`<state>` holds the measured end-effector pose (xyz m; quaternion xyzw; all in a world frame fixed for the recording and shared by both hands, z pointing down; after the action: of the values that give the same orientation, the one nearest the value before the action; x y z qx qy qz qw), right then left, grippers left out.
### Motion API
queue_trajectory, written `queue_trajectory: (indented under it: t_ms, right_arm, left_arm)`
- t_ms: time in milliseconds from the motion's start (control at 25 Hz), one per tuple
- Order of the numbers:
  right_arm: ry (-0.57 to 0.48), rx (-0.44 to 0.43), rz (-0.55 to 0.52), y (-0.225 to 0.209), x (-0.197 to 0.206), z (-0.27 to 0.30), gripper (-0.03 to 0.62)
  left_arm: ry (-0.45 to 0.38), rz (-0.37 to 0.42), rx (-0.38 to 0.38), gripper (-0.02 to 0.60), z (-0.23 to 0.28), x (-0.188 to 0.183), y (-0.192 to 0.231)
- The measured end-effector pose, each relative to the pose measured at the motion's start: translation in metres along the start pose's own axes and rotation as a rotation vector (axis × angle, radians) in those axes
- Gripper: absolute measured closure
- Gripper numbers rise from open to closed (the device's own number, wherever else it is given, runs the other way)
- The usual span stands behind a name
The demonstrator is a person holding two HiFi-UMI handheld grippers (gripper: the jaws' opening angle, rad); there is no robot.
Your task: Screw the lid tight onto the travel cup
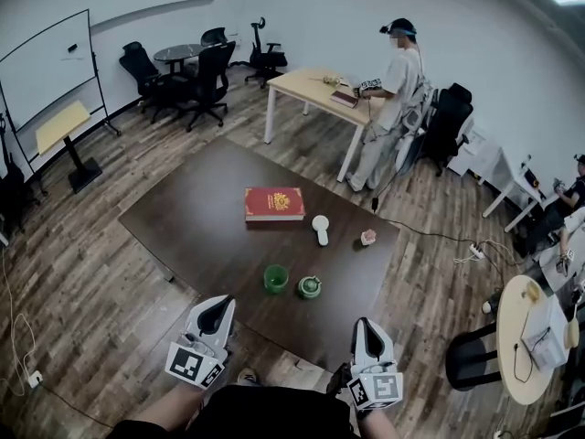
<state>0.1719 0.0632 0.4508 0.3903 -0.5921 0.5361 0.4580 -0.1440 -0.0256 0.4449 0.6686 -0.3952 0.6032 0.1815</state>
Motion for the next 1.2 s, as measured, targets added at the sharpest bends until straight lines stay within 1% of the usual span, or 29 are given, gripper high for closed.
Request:
queue_trajectory:
  t_ms: [120, 280, 600, 720, 760, 800, 840, 960, 1040, 1080, 1120, 1160, 1200]
  right_arm:
    - [0.001, 0.014, -0.001, 0.001, 0.003, 0.018, 0.585]
    - [0.0, 0.015, -0.007, -0.003, 0.002, 0.033, 0.585]
    - [0.011, -0.037, 0.008, -0.031, -0.004, 0.056, 0.585]
    - [0.015, -0.048, 0.019, -0.046, -0.006, 0.061, 0.585]
    - [0.017, -0.047, 0.026, -0.05, -0.006, 0.062, 0.585]
    - [0.019, -0.045, 0.031, -0.054, -0.006, 0.063, 0.585]
    - [0.023, -0.042, 0.035, -0.057, -0.006, 0.062, 0.585]
    - [0.042, -0.045, 0.038, -0.062, -0.003, 0.061, 0.585]
    - [0.059, -0.085, 0.002, -0.059, 0.001, 0.065, 0.584]
    - [0.073, -0.112, -0.027, -0.056, 0.002, 0.07, 0.422]
    - [0.092, -0.134, -0.051, -0.052, 0.003, 0.075, 0.017]
    - [0.113, -0.152, -0.066, -0.05, 0.003, 0.08, -0.004]
    - [0.128, -0.163, -0.075, -0.047, 0.003, 0.084, -0.004]
  left_arm:
    - [-0.006, -0.002, 0.014, 0.583, 0.013, 0.009, 0.013]
    - [-0.007, -0.01, 0.018, 0.583, 0.03, 0.015, 0.019]
    - [0.002, -0.007, -0.008, 0.583, 0.06, 0.019, 0.003]
    - [-0.045, 0.028, 0.006, 0.58, 0.07, 0.017, -0.007]
    - [-0.065, 0.039, 0.014, 0.439, 0.076, 0.017, -0.01]
    - [-0.075, 0.044, 0.021, 0.061, 0.082, 0.017, -0.013]
    - [-0.073, 0.046, 0.03, -0.006, 0.086, 0.017, -0.016]
    - [-0.062, 0.047, 0.058, -0.006, 0.092, 0.019, -0.023]
    - [-0.066, 0.045, 0.06, -0.006, 0.094, 0.021, -0.025]
    - [-0.064, 0.046, 0.06, -0.006, 0.096, 0.022, -0.026]
    - [-0.058, 0.048, 0.062, -0.006, 0.097, 0.024, -0.027]
    - [-0.051, 0.051, 0.065, -0.006, 0.098, 0.026, -0.028]
    - [-0.044, 0.054, 0.068, -0.006, 0.099, 0.028, -0.028]
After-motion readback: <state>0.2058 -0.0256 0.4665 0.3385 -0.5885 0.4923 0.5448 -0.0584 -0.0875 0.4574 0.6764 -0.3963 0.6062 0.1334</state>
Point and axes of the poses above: the fingertips, and each gripper's own axes: z forward along the fingers, y to its left, x out of its underside, the point moved 6 cm from there along -z, backward along the fingers, and after that the axes turned 15 degrees about z, right-handed, at the moved point
